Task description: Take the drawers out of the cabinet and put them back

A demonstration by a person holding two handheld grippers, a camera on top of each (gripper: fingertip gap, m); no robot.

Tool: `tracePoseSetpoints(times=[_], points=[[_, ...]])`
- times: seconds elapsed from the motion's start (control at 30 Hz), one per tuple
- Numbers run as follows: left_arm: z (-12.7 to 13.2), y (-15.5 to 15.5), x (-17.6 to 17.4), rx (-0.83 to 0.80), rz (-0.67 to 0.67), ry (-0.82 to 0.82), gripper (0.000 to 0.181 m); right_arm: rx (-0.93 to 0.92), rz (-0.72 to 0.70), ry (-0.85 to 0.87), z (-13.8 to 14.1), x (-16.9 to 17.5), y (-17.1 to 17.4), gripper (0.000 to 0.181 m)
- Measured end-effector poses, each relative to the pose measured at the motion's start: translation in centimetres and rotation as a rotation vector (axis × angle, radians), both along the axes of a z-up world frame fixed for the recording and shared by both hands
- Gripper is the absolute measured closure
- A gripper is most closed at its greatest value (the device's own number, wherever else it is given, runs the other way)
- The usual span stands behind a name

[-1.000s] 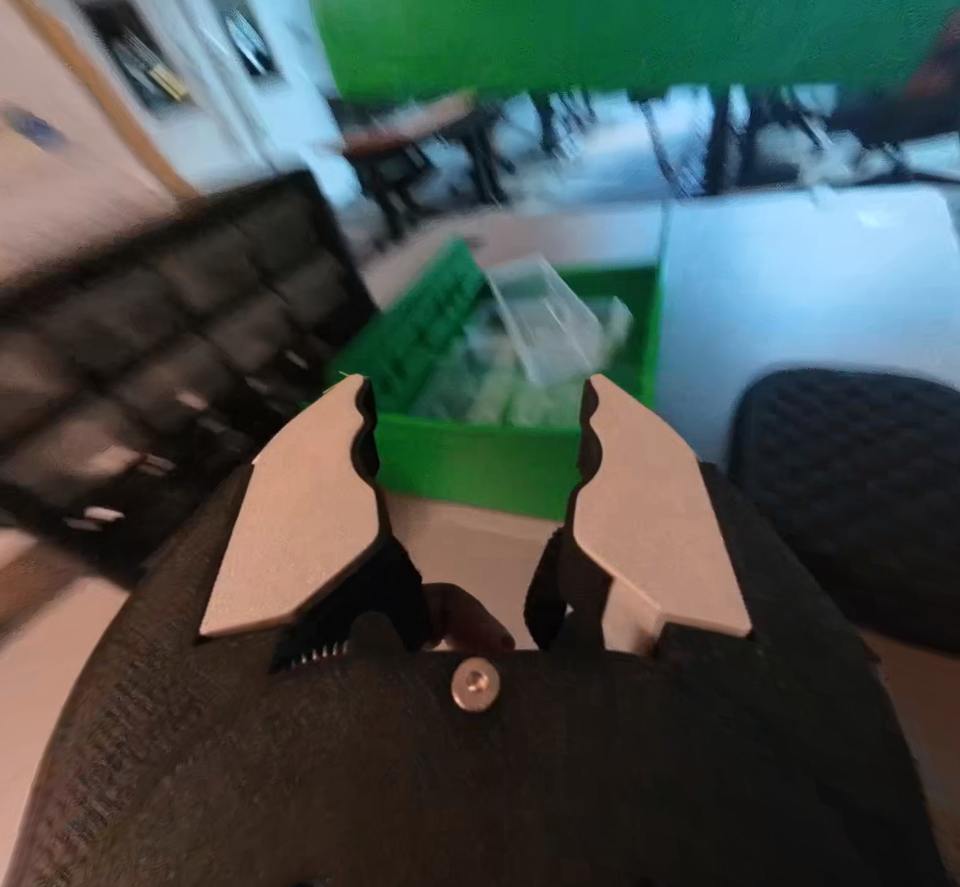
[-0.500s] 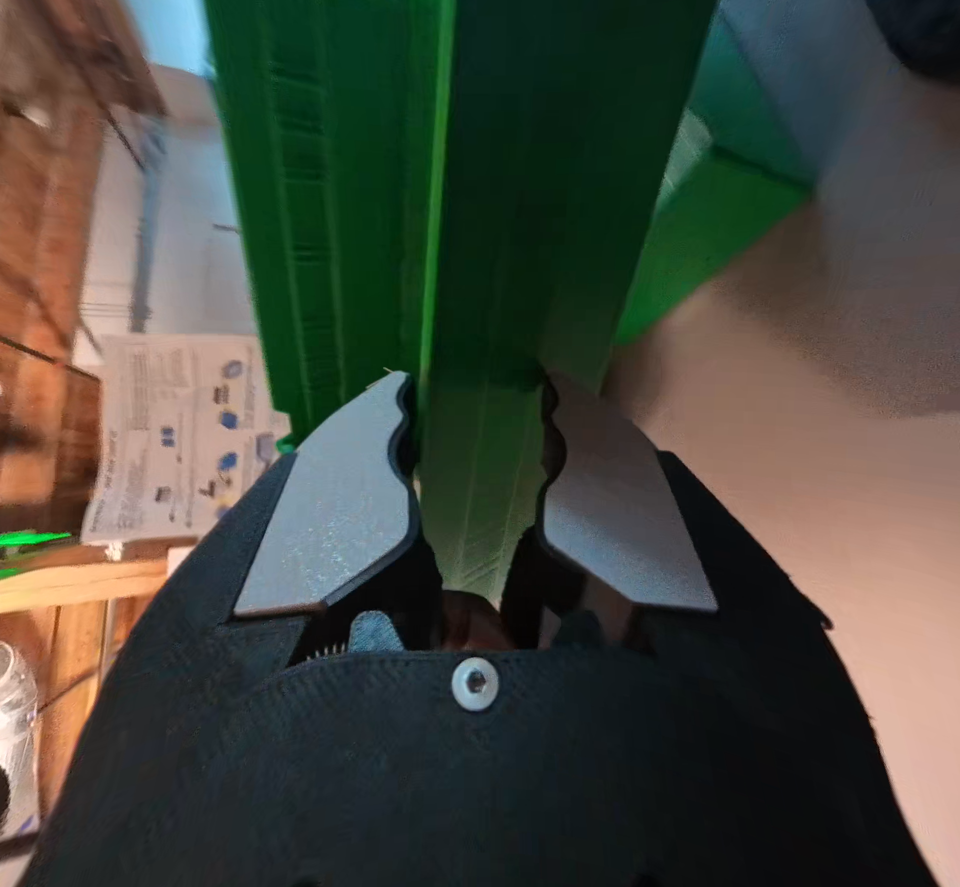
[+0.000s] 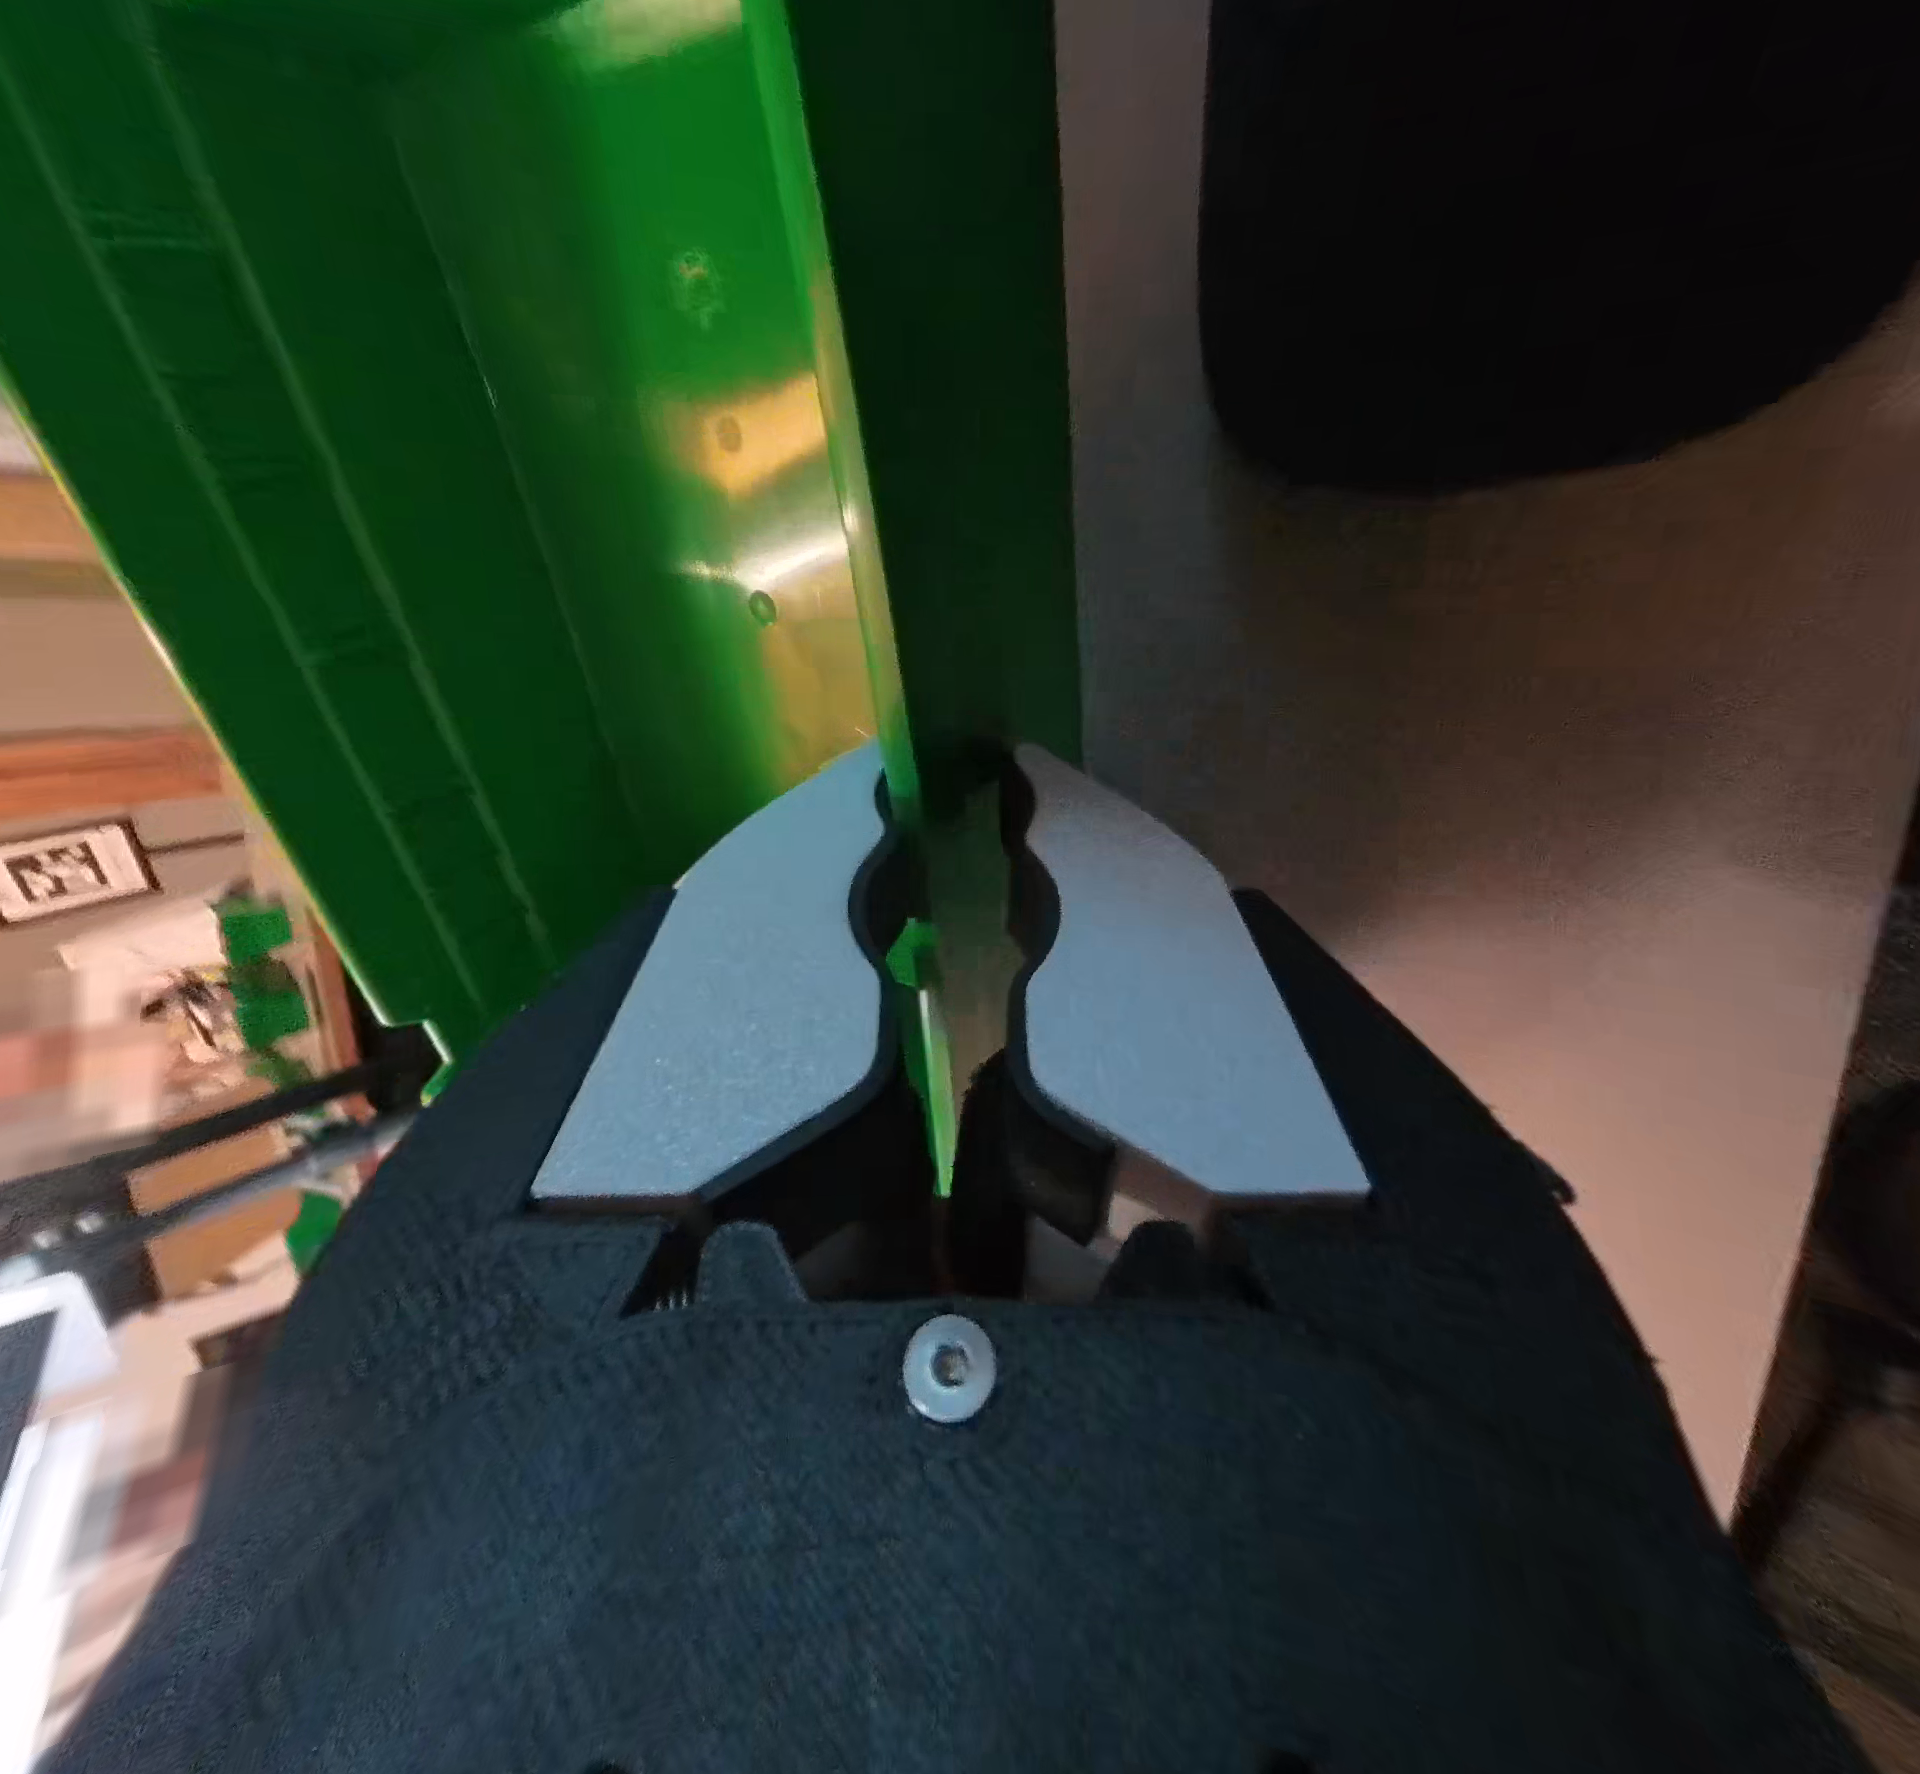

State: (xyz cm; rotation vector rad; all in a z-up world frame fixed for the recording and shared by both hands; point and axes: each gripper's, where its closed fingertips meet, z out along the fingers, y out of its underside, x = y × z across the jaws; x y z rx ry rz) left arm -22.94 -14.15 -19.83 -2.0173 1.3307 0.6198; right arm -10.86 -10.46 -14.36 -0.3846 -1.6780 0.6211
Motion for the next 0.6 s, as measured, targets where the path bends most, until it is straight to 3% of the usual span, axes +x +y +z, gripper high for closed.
tracePoseSetpoints(times=[0.13, 0.27, 0.6], points=[[-2.2, -0.1, -3.7, -0.024, 0.052, 0.051, 0.168, -0.184, -0.017, -0.072, -0.9, 0.4, 1.5, 0.150], [-2.7, 0.8, -5.9, -0.026, 0.038, 0.080, 0.170, -0.322, -0.158, -0.121, -1.7, 2.3, 5.3, 0.149], [-4.4, 0.6, -6.8, -0.248, -0.086, 0.141, 0.167, -0.514, -0.490, -0.179, -3.2, 11.3, 15.2, 0.142]])
